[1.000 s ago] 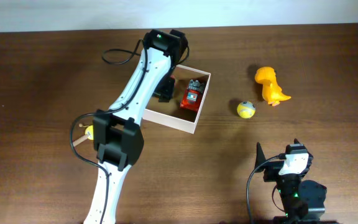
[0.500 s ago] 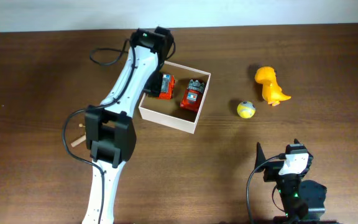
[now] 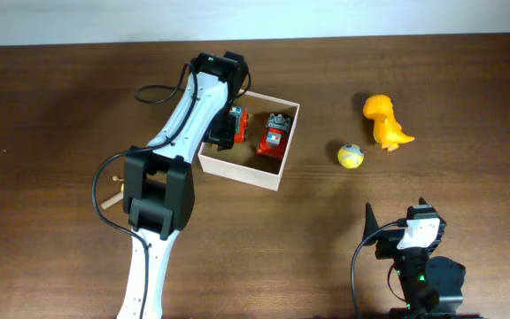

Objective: Pack container
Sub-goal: 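Set the truck upright against the box's left wall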

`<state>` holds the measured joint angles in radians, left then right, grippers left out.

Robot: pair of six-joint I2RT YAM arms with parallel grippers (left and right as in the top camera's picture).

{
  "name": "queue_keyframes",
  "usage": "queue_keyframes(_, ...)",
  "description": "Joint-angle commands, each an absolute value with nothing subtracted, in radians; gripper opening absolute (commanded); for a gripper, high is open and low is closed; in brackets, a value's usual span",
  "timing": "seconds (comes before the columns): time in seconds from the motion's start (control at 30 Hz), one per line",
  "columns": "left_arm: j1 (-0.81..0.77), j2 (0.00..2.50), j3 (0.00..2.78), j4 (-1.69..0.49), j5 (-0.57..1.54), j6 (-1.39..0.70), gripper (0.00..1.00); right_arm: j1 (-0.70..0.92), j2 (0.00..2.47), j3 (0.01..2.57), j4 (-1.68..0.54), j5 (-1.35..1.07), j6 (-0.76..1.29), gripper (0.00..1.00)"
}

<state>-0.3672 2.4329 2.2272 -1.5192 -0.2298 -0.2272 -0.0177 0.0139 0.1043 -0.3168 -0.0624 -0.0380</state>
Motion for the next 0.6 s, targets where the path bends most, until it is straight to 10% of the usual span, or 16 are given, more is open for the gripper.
queue_keyframes(0.0,-0.364,2.429,2.204,-1.565,-0.125,-0.305,0.72,-0.013,0.004,0.097,-0.317,-0.072,-0.045,0.99)
queue_keyframes(0.57,-0.364,2.429,2.204,-1.573,0.070,-0.483,0.72,-0.013,0.004,0.097,-0.317,-0.072,-0.045,0.99)
